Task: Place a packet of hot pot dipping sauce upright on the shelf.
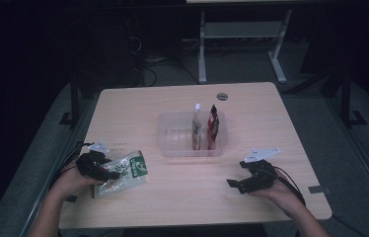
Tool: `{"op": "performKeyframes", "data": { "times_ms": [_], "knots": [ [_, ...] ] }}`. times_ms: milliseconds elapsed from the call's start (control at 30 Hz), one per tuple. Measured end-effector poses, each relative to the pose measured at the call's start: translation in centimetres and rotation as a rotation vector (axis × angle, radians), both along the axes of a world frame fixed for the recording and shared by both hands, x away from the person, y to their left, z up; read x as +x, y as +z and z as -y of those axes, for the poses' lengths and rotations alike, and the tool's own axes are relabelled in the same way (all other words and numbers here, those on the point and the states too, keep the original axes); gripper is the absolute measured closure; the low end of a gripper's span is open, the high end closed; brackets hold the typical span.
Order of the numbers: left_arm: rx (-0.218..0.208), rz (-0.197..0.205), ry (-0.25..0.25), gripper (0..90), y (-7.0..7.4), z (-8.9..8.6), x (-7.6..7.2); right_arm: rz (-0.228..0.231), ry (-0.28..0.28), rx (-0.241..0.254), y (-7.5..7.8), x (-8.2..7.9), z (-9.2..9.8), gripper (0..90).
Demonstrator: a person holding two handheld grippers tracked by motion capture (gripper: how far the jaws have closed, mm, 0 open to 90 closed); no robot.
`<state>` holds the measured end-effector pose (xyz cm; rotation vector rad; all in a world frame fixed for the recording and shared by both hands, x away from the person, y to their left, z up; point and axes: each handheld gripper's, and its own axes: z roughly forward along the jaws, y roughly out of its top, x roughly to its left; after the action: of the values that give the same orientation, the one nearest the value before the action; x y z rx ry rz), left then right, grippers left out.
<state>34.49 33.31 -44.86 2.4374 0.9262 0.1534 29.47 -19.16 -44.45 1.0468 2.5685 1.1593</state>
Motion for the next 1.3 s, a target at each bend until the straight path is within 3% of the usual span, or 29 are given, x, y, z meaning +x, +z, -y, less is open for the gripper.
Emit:
{"op": "performKeyframes", "data": {
  "times_ms": [133,367,567,733,800,1000,1300],
  "knots": [
    [-0.003,0.009,0.017,40.7,0.1,-0.1,-0.2,-0.037,0.028,0.023,0.1,0.3,-0.2,14.2],
    [-0.021,0.012,0.009,60.3,0.1,-0.3,-0.4,-0.043,0.052,0.000,-0.1,0.3,-0.8,16.0],
    [-0.056,-0.011,-0.021,72.5,0.3,-0.1,-0.5,-0.052,0.061,0.009,0.0,0.2,-1.0,18.5],
    [-0.105,-0.017,-0.009,85.4,0.4,-0.4,-0.6,-0.063,0.085,0.016,-0.1,0.4,-1.0,19.9],
    [-0.114,-0.016,-0.011,87.0,0.5,-0.5,-0.6,-0.064,0.086,0.013,-0.1,0.5,-1.0,19.6],
    [-0.195,-0.046,0.012,88.7,0.4,-1.5,-0.3,-0.082,0.077,0.015,-0.1,0.5,-1.1,18.7],
    [-0.236,-0.043,0.020,89.1,1.0,-1.4,-0.5,-0.082,0.072,0.019,-0.2,0.6,-1.0,21.8]
  ]
}}
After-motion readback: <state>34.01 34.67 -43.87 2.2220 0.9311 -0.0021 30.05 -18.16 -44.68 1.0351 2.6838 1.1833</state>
